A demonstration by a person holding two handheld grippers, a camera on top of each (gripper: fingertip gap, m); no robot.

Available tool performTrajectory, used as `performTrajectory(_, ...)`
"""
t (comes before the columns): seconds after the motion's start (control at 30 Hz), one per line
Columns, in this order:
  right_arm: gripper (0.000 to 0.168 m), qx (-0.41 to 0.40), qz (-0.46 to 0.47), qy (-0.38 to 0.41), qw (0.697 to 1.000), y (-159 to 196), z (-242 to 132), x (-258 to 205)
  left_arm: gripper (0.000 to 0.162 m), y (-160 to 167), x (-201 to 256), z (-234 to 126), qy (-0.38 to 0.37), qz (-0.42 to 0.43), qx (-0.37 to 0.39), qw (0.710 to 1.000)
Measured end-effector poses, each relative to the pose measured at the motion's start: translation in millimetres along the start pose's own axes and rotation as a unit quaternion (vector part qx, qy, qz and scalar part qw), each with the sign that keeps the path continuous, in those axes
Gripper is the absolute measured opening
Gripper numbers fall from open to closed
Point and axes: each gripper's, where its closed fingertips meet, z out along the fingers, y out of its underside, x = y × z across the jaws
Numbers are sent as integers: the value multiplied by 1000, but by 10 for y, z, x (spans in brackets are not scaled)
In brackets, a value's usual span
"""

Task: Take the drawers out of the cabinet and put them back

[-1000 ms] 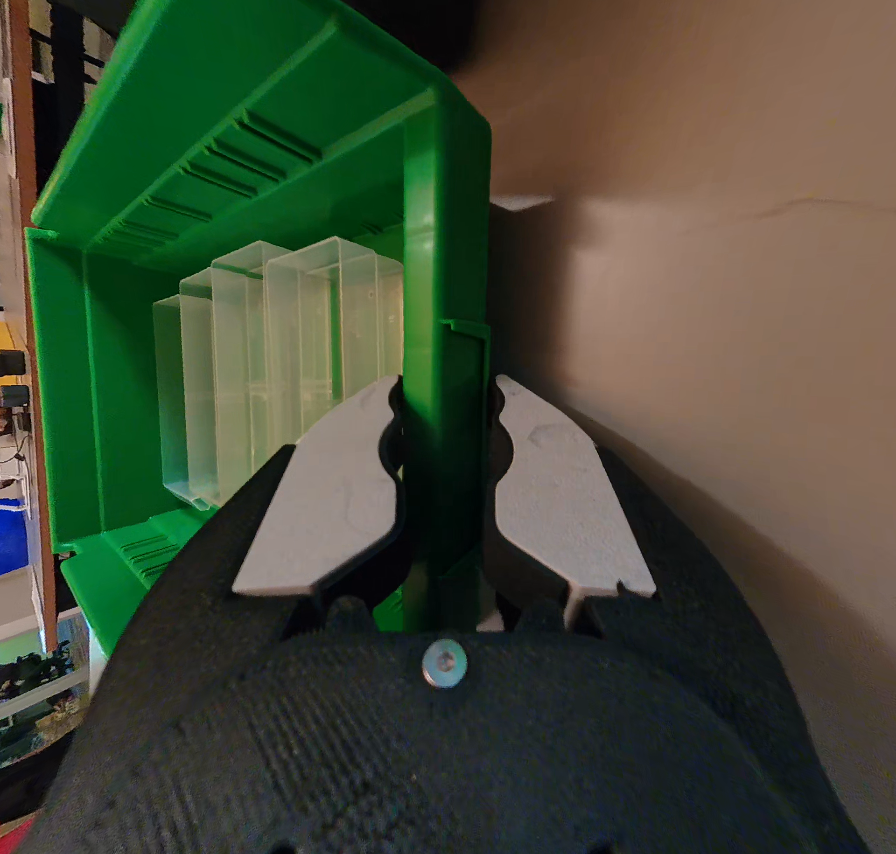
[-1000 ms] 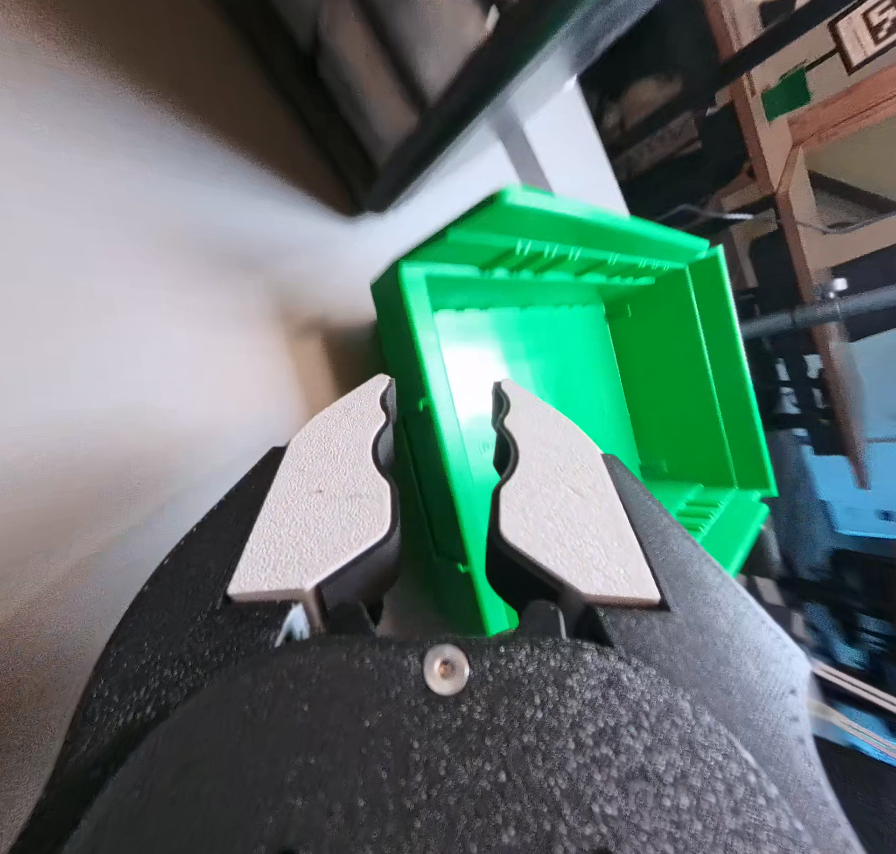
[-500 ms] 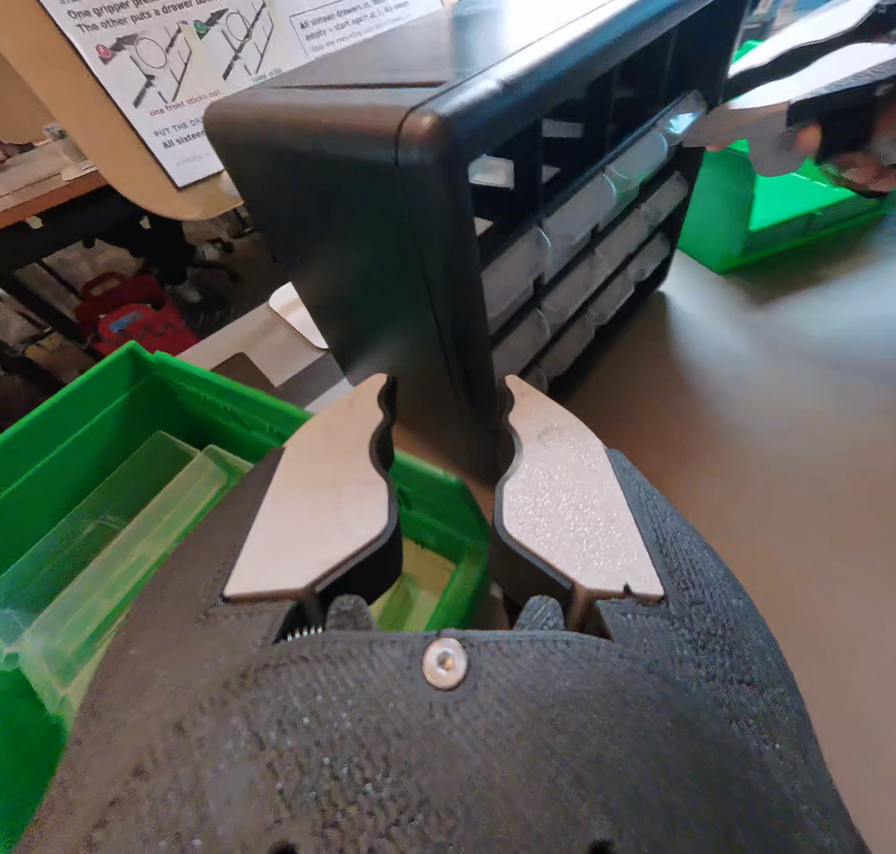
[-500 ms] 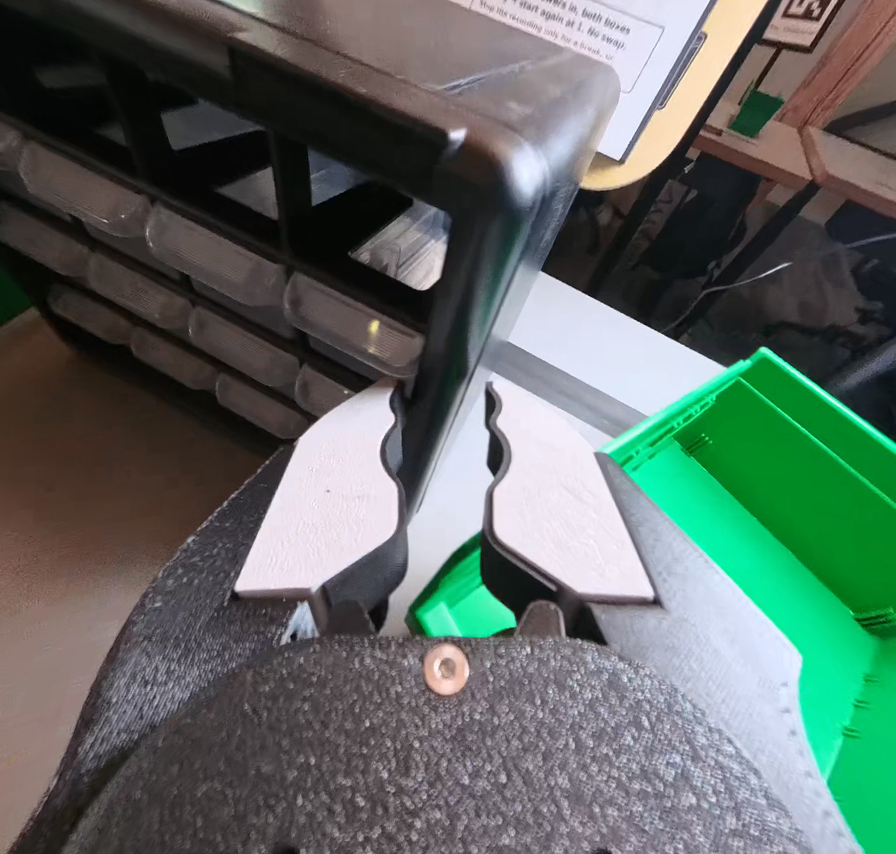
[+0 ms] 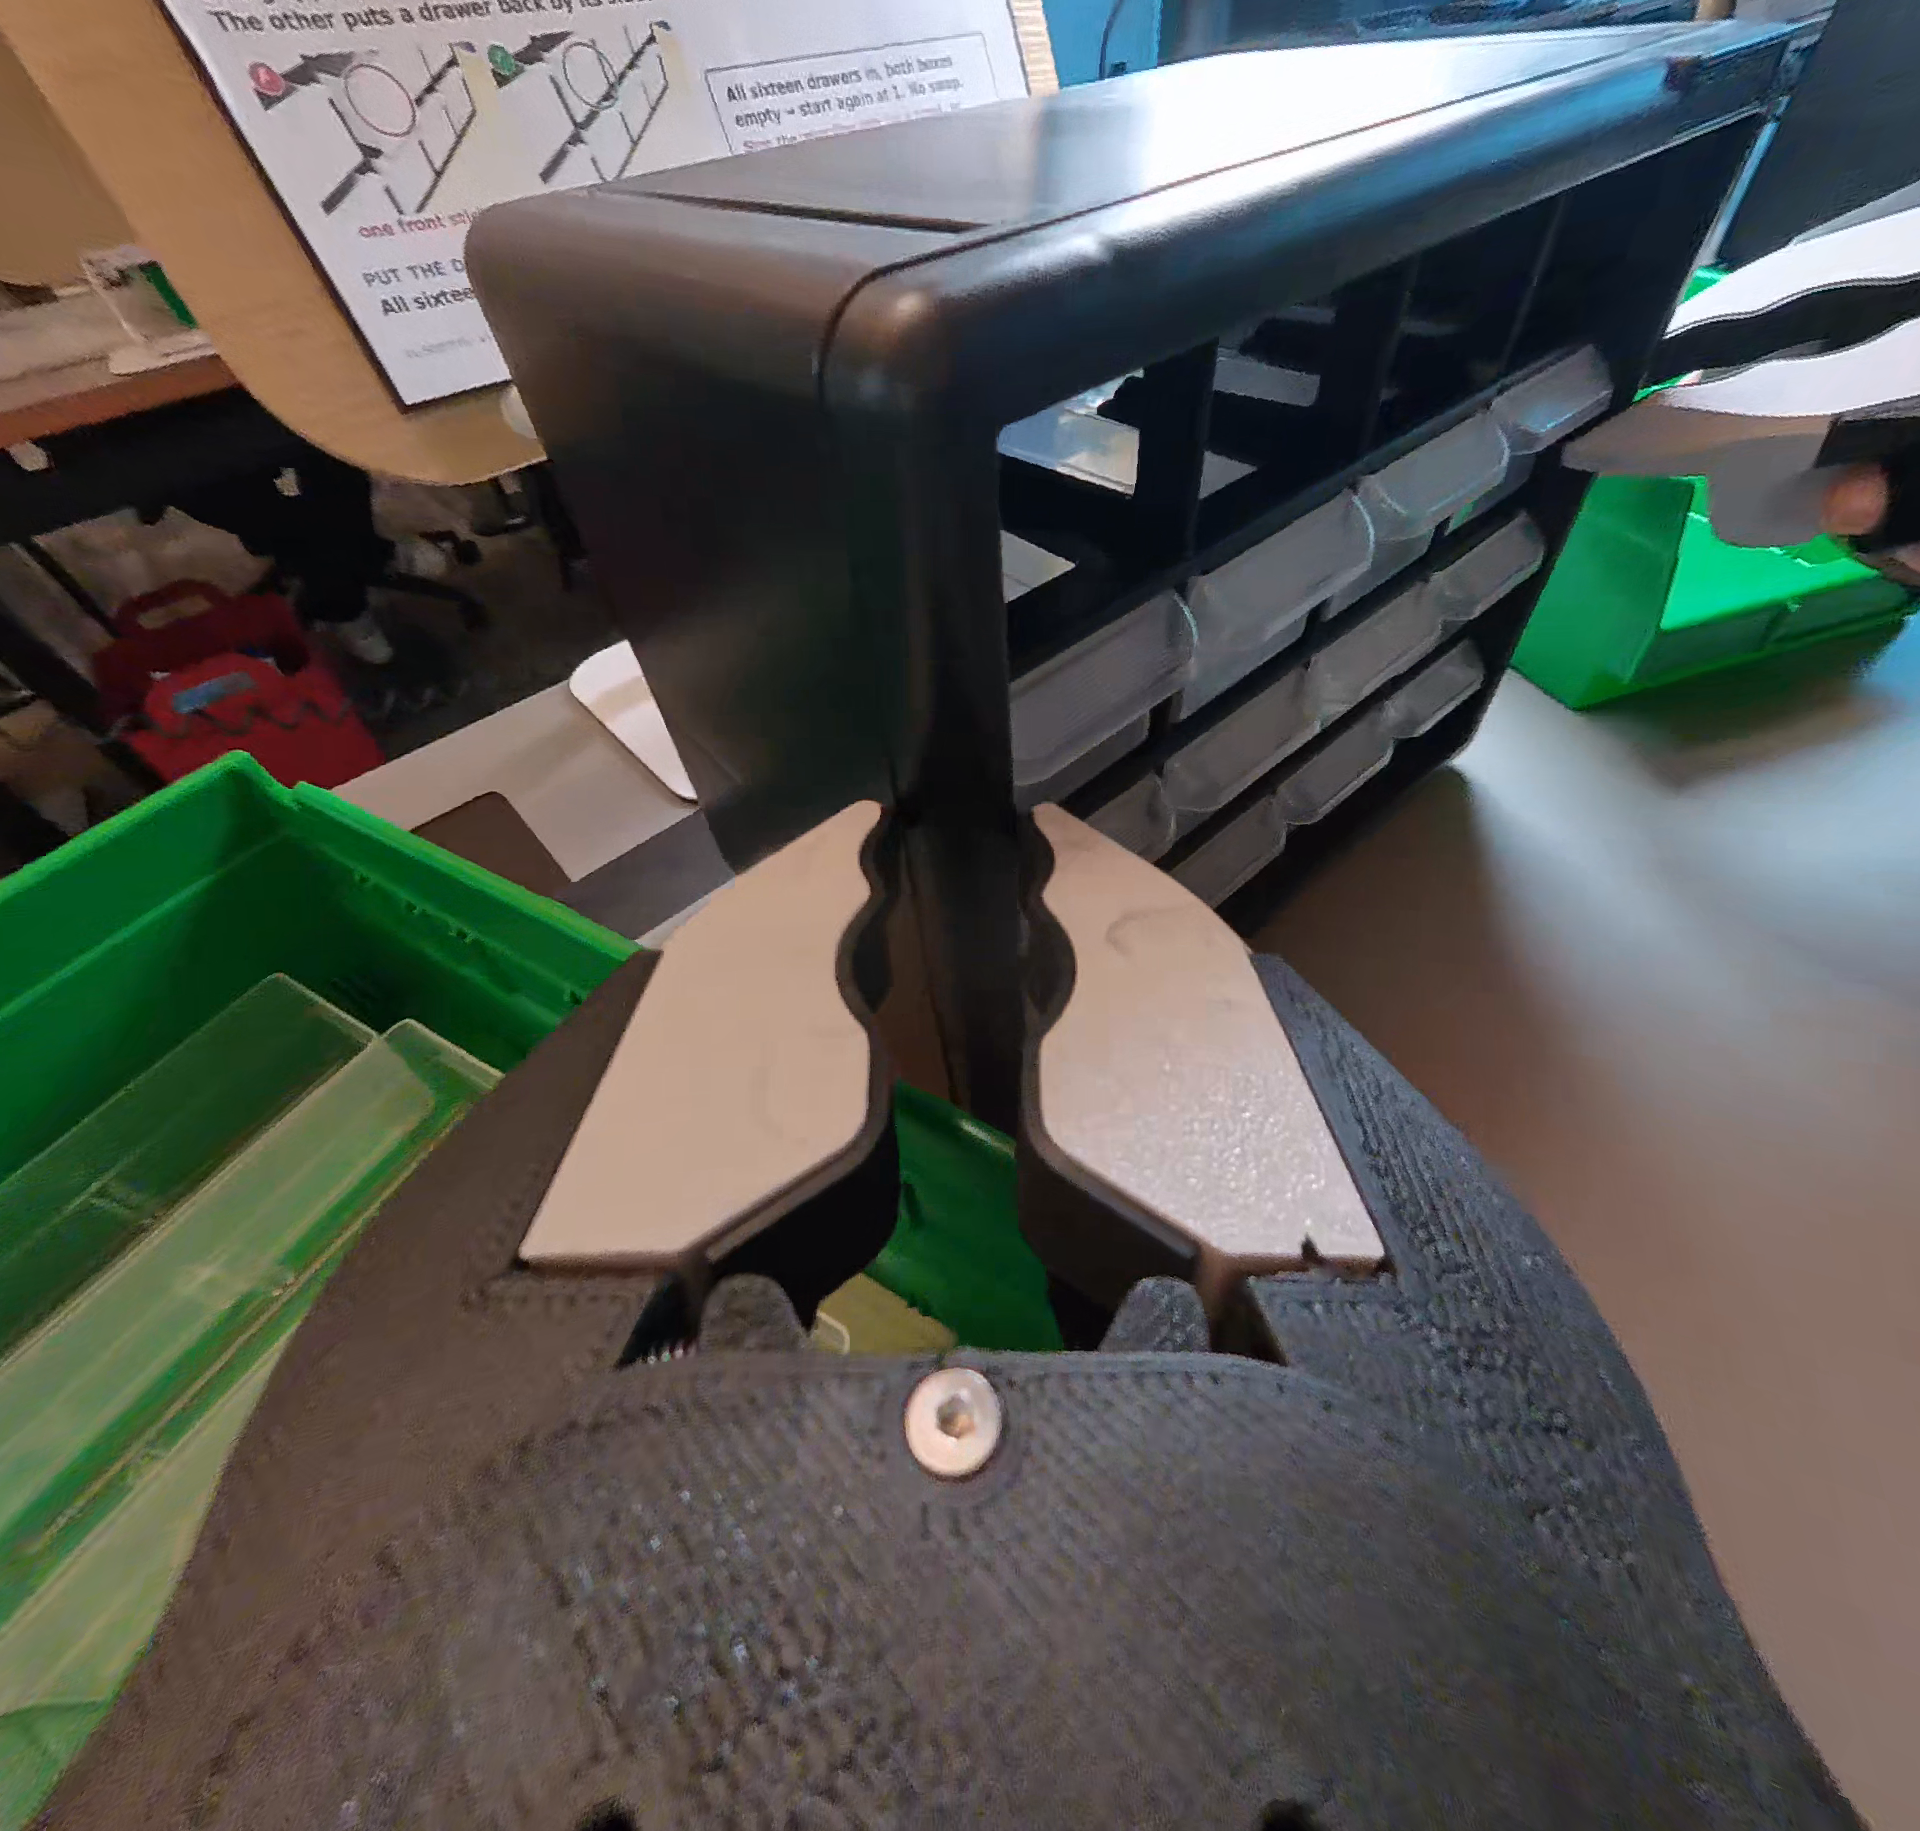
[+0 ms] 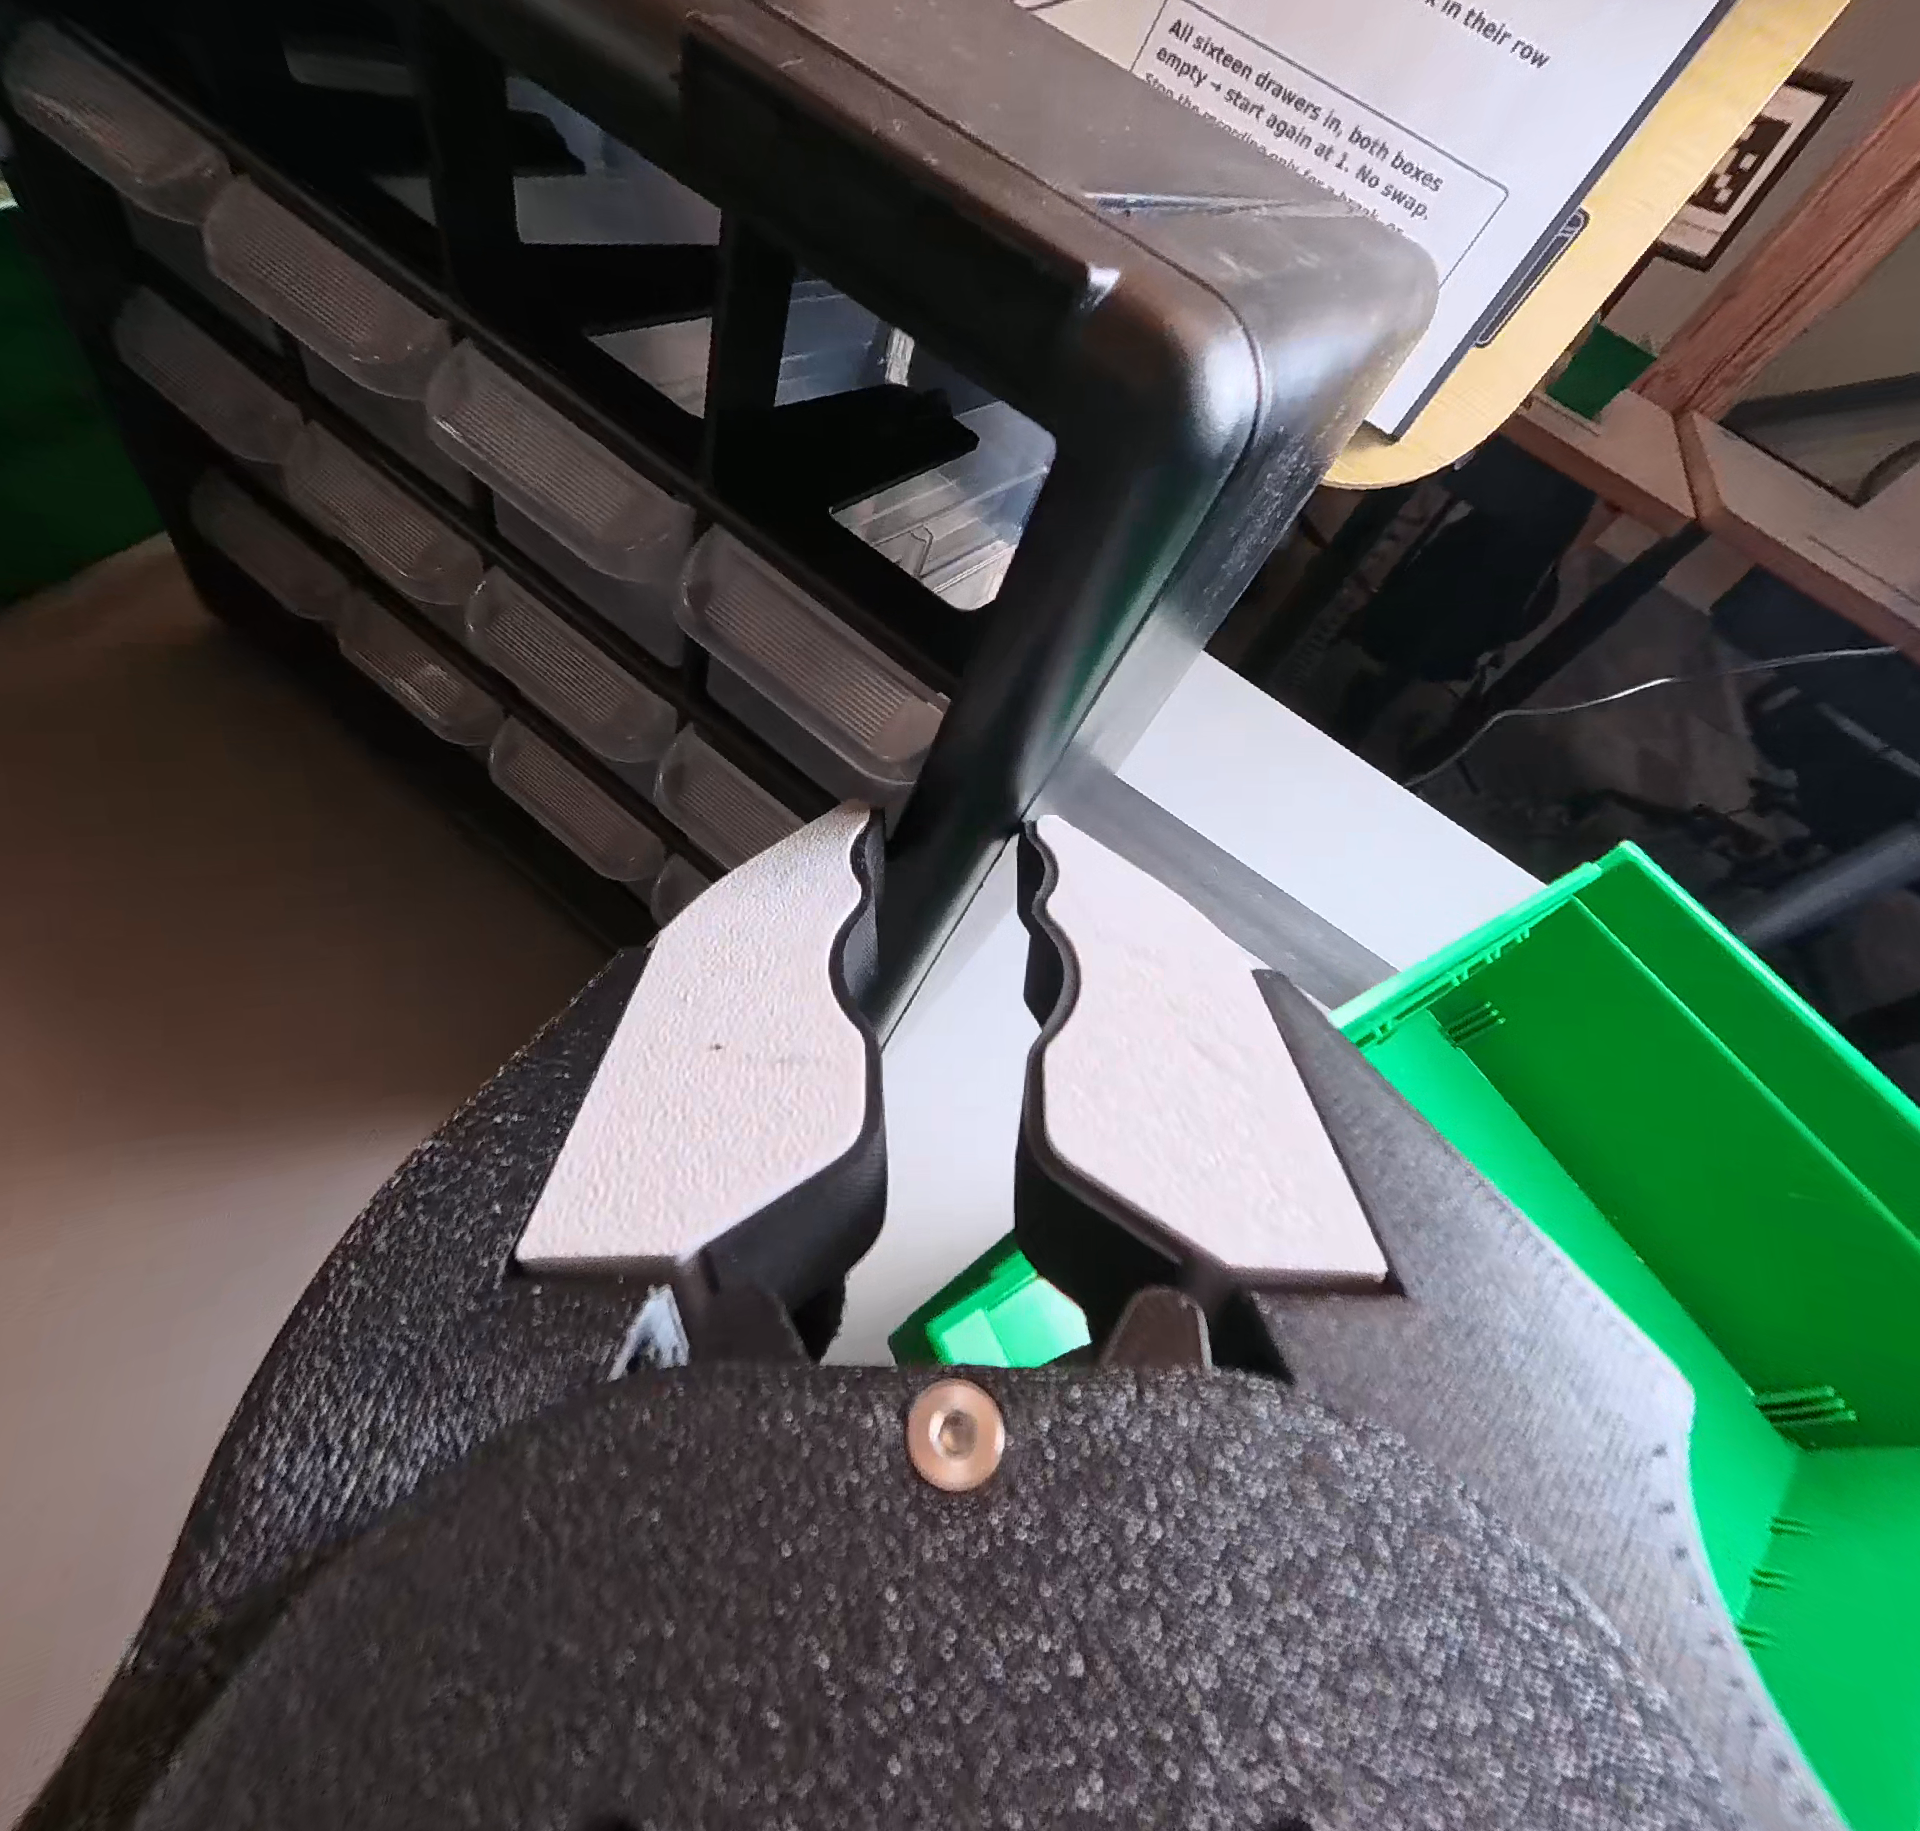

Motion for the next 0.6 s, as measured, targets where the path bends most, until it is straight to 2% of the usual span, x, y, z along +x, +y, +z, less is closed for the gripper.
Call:
performTrajectory(0.2, 24, -11, -15, -14, 1000, 14, -70, -31, 21, 6, 44, -38, -3, 0, -5, 1000)
performTrajectory(0.43, 25, -33, -28, -110, 993, 45, -282, -138, 20, 26, 143, -145, 30, 28, -33, 999)
performTrajectory(0.5, 23, -9, -14, -144, 989, -104, -388, -107, 22, -65, 96, -221, 31, 35, -19, 999)
performTrajectory(0.6, 21, 68, 43, -186, 979, -567, -690, 81, 28, -302, -148, -487, -4, 52, -5, 999)
